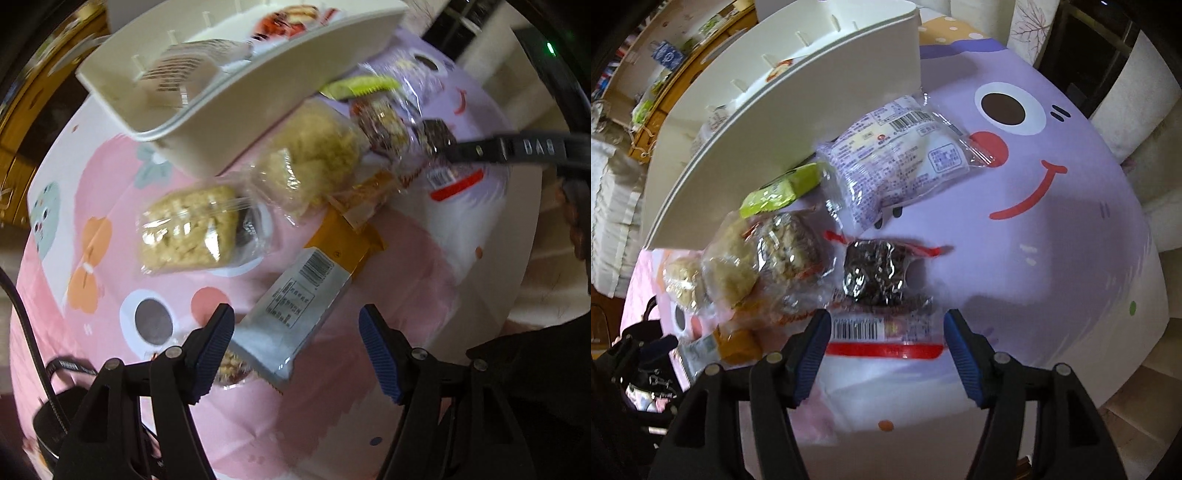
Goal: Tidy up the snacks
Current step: 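Close left tool on the orange-white bar and lift it, then close right tool on the dark chocolate pack while left tool holds the bar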
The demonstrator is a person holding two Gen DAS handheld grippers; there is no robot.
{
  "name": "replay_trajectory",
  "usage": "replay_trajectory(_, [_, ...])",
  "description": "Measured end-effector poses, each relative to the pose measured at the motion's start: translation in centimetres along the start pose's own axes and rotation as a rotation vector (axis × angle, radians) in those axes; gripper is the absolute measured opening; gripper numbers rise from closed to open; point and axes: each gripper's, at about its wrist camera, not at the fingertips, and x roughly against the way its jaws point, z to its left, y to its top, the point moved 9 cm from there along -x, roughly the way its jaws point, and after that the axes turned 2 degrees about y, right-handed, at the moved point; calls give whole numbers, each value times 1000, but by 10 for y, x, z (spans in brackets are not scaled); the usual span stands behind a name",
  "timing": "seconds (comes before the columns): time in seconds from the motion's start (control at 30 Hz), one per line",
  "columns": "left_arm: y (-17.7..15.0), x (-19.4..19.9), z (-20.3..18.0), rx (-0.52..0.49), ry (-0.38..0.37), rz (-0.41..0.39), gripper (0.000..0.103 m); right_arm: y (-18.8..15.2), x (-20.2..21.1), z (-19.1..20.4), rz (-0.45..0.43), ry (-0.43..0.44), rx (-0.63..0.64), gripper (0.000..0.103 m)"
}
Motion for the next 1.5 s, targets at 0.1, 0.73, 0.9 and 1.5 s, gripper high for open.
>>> replay_trajectory(0.1, [3,-9,-5,-27,-10,20,69,6,-5,1,-9,-23,-4,64])
replay_trajectory(0.73, [23,-44,-19,-30,-24,111,53,32,-20,23,-12,-128,99,54])
replay_trajectory(0.9, [21,-43,-21,-29,-32,106,43,25,-18,31,-15,-133,148,41])
replay_trajectory(1.5, [-9,-16,-26,90,-105,64,36,3,7,30,-30,-129,145,8])
